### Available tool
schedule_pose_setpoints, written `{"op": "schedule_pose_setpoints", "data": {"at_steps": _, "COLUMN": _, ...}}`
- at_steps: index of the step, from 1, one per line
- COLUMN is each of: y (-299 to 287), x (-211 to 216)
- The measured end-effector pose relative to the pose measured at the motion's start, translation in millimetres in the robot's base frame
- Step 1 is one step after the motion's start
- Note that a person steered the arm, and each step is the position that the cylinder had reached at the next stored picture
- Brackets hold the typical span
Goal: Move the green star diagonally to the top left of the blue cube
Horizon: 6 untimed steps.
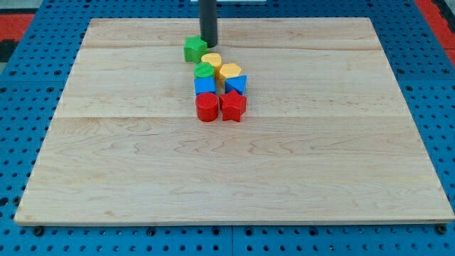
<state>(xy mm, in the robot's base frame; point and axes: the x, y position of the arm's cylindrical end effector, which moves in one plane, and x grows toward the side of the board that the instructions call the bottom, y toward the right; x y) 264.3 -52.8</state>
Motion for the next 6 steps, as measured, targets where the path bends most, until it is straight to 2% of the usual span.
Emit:
{"op": "schedule_pose_setpoints", "data": {"at_steps": 1, "y": -24, "x": -9}}
{"op": "schedule_pose_setpoints", "data": {"at_steps": 4, "y": -24, "x": -19}}
{"op": "schedule_pose_setpoints", "data": {"at_steps": 6, "y": -41, "x": 19}}
